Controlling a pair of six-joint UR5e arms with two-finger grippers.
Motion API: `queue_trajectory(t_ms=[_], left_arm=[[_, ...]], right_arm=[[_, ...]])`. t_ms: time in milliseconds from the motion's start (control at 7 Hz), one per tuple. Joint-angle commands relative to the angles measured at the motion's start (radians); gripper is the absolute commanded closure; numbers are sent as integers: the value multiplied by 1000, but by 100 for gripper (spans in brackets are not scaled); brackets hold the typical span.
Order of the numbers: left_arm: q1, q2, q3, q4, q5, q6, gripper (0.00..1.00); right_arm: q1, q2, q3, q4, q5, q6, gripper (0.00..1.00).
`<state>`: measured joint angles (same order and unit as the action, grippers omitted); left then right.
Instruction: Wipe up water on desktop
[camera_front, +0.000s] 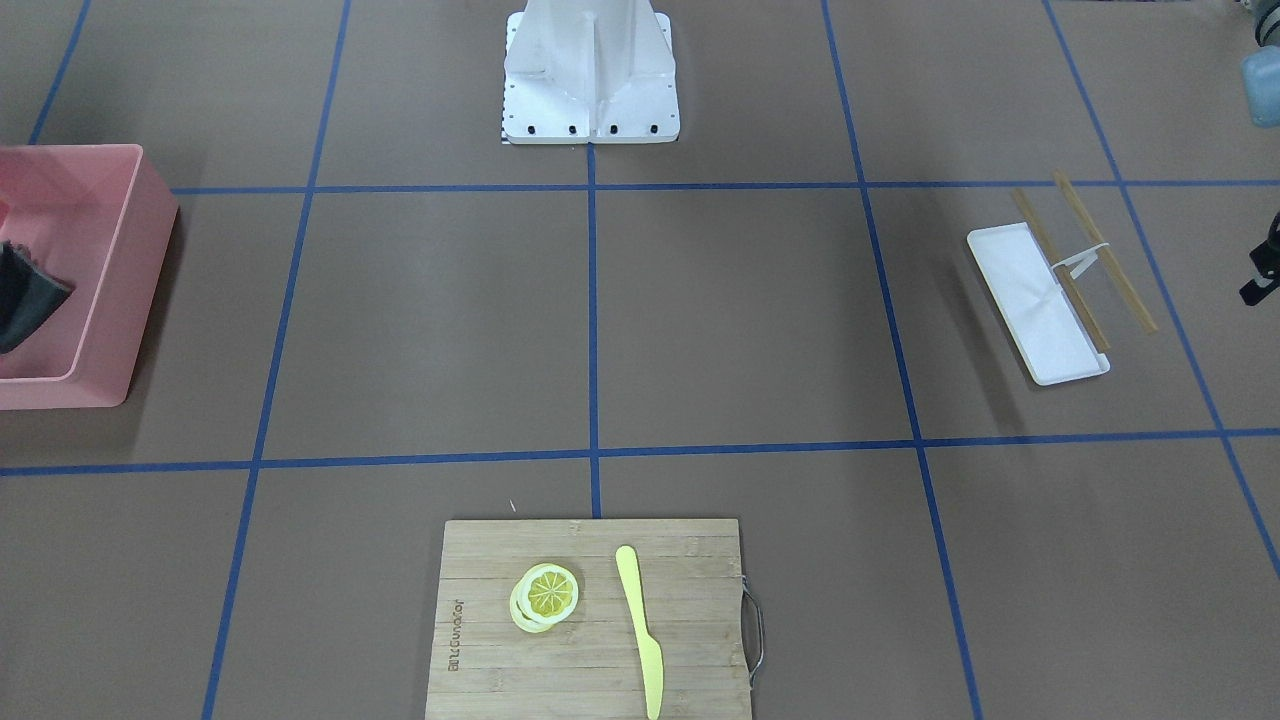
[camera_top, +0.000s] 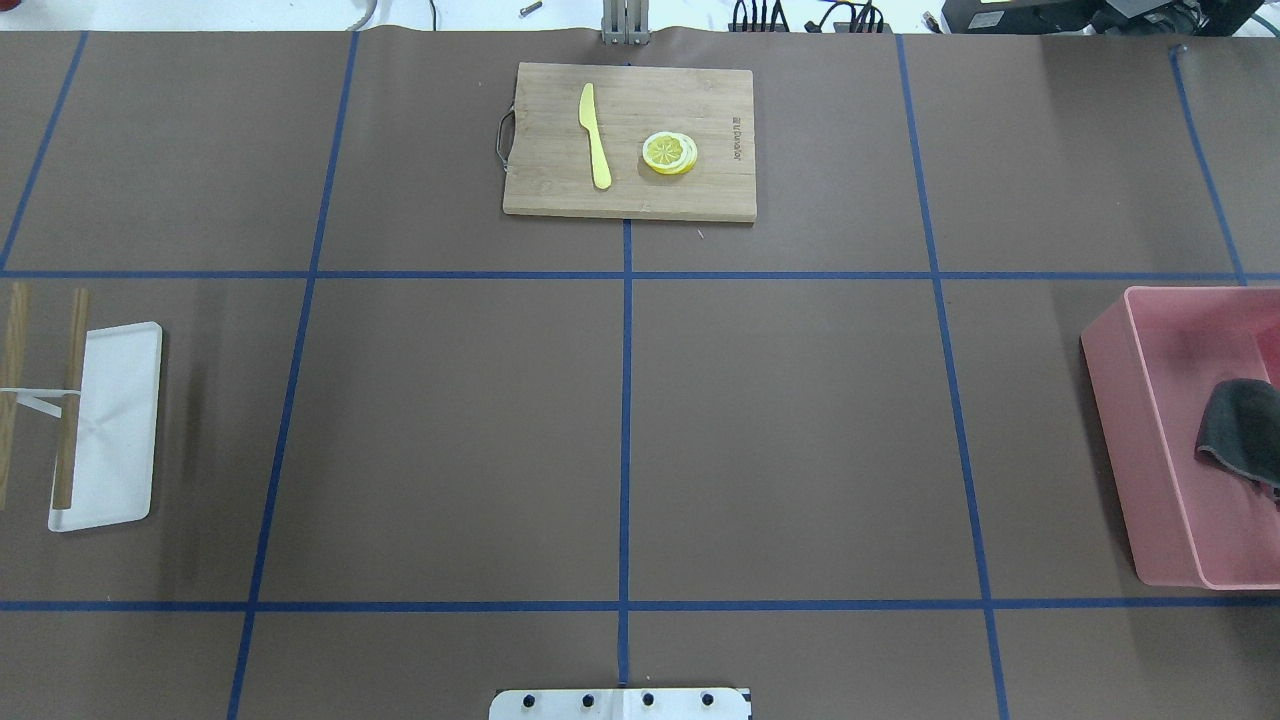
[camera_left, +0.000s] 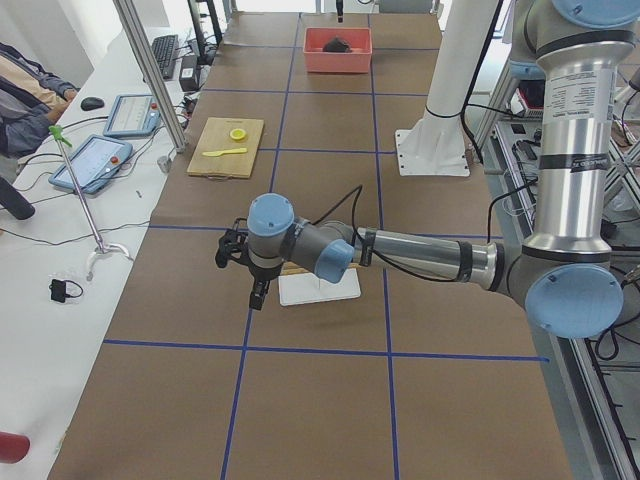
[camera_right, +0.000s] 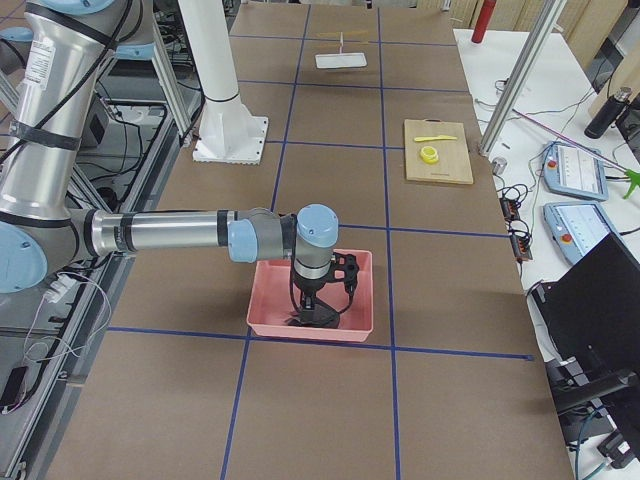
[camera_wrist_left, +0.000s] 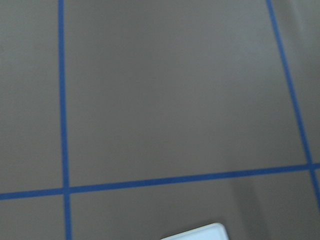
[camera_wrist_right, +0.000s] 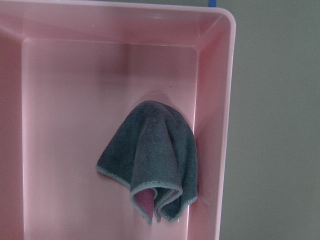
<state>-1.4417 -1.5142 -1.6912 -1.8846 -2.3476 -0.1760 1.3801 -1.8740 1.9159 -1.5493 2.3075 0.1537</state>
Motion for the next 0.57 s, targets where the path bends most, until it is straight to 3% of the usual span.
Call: queue_trajectory(t_ms=[0, 429], left_arm=[[-38, 64, -1, 136, -18, 116, 2], [-34, 66, -13, 173, -19, 115, 2]], right_arm=[[58, 7, -5, 11, 33, 1, 0], [76, -10, -32, 112, 75, 0, 0]])
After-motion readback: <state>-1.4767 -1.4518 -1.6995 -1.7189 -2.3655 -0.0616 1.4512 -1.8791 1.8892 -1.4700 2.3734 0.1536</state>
